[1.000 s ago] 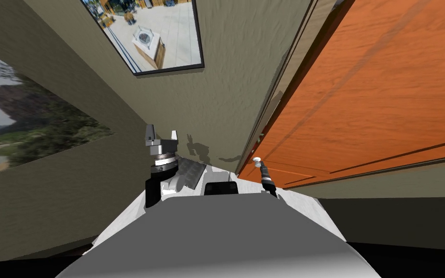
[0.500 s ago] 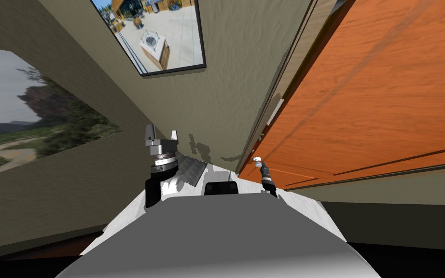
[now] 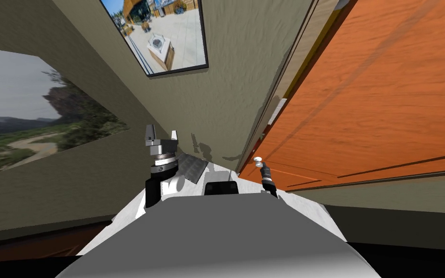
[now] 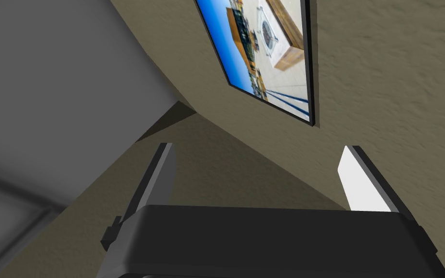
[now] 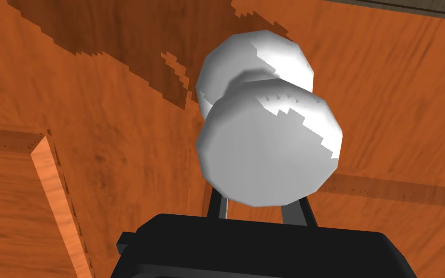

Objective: Pull the door open

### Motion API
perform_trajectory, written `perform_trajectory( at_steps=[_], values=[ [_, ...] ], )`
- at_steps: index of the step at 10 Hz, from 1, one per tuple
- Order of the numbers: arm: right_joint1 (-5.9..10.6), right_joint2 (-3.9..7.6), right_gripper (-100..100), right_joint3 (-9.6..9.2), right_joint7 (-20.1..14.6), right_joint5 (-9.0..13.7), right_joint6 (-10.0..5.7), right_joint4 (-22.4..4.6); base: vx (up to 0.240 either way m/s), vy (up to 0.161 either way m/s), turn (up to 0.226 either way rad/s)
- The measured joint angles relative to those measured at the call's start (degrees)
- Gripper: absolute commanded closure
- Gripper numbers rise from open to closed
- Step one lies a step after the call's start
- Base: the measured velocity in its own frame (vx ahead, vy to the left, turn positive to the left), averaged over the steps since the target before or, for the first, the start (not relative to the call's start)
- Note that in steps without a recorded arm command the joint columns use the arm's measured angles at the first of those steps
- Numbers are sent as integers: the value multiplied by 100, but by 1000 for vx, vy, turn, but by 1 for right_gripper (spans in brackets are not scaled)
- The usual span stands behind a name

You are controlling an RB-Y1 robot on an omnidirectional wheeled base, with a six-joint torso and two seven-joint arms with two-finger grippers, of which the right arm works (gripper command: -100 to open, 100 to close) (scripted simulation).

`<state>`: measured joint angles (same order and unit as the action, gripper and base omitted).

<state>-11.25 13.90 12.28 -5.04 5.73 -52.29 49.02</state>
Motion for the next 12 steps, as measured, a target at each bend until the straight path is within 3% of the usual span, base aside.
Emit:
perform_trajectory(
  at_steps=[5,7,9,12],
  values=[
    [-73,15,100,-139,-634,339,76,88,-43,-10,68],
    [-10,57,100,-209,-956,558,43,-46,-54,-21,82],
    [16,54,100,-248,-1148,634,85,-28,-25,0,24],
    [-101,64,100,-341,-1549,896,172,132,-53,-18,94]
  ],
)
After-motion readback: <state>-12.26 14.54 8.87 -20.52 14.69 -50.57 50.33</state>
